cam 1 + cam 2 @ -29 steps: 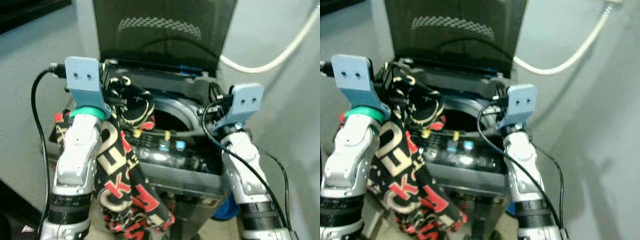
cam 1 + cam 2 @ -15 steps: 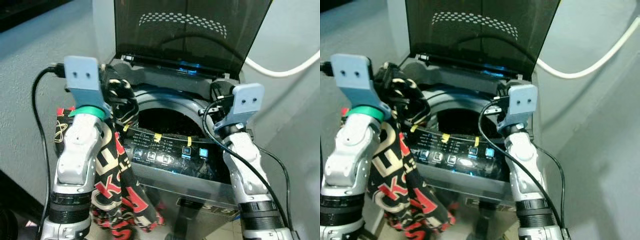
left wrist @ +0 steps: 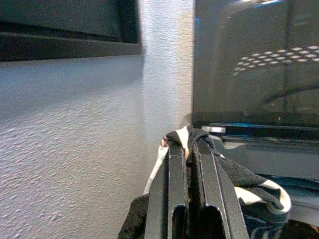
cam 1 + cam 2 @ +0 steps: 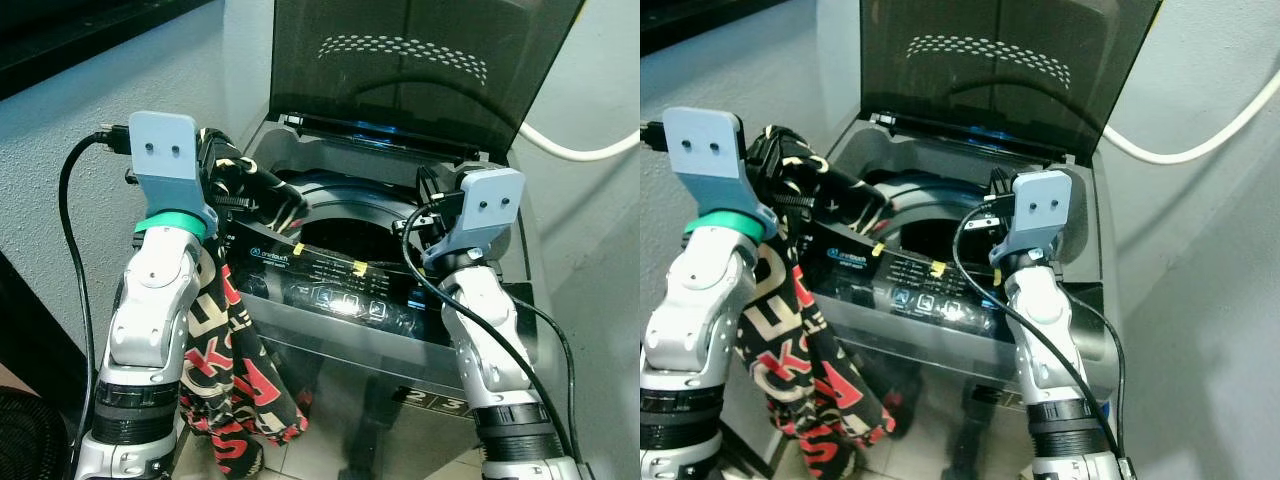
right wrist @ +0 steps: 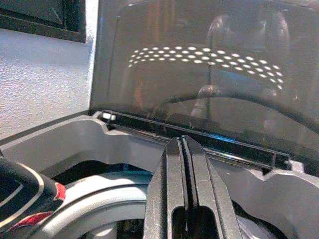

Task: Clothes washing

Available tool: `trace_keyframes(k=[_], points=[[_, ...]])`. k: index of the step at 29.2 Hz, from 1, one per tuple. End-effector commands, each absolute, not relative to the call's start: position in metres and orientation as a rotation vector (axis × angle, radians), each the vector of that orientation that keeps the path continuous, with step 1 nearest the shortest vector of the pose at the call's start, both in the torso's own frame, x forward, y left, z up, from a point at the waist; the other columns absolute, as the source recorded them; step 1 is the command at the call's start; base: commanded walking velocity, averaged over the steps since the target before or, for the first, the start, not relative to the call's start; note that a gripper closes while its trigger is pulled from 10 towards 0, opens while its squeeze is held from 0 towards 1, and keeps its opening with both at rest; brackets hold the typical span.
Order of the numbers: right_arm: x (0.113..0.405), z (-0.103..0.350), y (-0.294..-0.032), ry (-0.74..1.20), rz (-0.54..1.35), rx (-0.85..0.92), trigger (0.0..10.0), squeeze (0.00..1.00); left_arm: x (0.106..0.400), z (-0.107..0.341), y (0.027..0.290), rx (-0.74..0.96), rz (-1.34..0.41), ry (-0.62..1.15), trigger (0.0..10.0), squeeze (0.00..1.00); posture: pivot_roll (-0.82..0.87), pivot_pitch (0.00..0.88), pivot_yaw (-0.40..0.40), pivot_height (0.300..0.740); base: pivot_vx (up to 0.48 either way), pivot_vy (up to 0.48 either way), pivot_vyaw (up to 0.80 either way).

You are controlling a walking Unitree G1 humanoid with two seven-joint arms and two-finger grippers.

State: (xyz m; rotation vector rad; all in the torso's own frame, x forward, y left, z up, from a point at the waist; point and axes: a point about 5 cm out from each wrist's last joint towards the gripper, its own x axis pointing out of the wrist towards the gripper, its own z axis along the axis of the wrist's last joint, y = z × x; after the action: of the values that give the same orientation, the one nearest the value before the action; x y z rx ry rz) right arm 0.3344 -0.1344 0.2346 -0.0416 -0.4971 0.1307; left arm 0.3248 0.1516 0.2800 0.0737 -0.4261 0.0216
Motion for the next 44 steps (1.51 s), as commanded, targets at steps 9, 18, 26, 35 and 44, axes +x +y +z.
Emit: trace_keyframes(k=[9,18,26,35,44], points=[[0.333,0.257,-0.137,-0.586,0.162,-0.061,10.0,0.0,0.336,0.322,0.132,0.184,-0.237,-0.592,10.0,0.0,0.12,0.0,0.004,0.74,0.0,0.0,0.0],[0.279,0.235,-0.061,-0.403,1.053,0.03,10.0,0.0,0.361,0.449,0.069,0.325,-0.469,-0.908,10.0,0.0,0.07,0.029,0.038,0.74,0.0,0.0,0.0],[0.28,0.205,0.003,-0.31,1.179,-0.044,10.0,0.0,0.351,0.472,0.033,0.418,-0.498,-0.993,10.0,0.0,0.07,0.035,0.042,0.74,0.0,0.0,0.0],[0.361,0.232,-0.018,-0.295,0.466,-0.247,10.0,0.0,0.361,0.443,0.04,0.329,-0.583,-0.982,10.0,0.0,0.12,0.048,0.002,0.74,0.0,0.0,0.0],[0.395,0.283,-0.093,-0.423,-0.021,-0.318,10.0,0.0,0.362,0.431,0.082,0.265,-0.446,-1.013,10.0,0.0,0.12,0.041,-0.02,0.74,0.0,0.0,0.0]])
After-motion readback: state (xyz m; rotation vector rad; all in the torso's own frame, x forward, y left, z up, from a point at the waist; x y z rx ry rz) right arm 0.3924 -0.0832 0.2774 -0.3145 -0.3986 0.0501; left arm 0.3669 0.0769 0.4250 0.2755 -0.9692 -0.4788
